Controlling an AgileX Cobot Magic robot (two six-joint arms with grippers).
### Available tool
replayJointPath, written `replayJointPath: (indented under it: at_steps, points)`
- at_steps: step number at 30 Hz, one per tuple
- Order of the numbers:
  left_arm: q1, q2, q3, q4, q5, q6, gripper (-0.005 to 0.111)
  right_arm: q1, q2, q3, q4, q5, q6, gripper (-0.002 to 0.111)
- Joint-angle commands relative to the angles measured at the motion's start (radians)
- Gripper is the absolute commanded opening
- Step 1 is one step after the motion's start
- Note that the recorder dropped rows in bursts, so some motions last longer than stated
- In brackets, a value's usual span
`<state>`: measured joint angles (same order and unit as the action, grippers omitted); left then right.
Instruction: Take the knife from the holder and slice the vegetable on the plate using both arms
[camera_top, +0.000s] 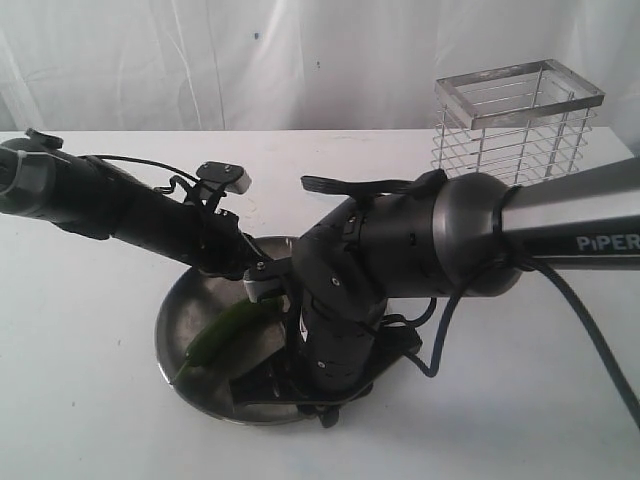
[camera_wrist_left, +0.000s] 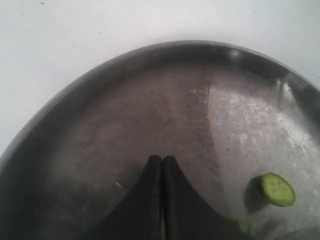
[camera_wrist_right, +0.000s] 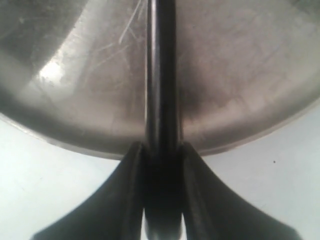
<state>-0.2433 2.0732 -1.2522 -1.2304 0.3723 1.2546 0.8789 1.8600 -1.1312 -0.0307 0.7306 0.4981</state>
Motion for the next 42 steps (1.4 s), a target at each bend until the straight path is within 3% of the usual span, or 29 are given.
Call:
replayJointPath:
  at_steps: [1,20,27,37,42]
  points:
    - [0.002,0.021,0.008,0.059,0.022,-0.001,0.000,-0.002,-0.002,0.004,-0.003,0.004,-0.005,0.000]
    - [0.002,0.020,0.008,0.085,0.074,-0.003,0.000,-0.034,0.048,0.000,0.086,0.167,-0.133,0.000]
    - [0.002,0.008,0.002,0.000,0.100,0.001,0.000,-0.062,0.048,0.000,0.087,0.240,-0.202,0.000]
    - [0.002,-0.157,-0.035,-0.001,0.103,-0.026,0.000,-0.062,0.044,-0.004,0.119,0.247,-0.260,0.000]
    - [0.002,-0.265,-0.013,0.131,0.096,-0.193,0.000,-0.062,0.005,-0.024,0.115,0.216,-0.260,0.000]
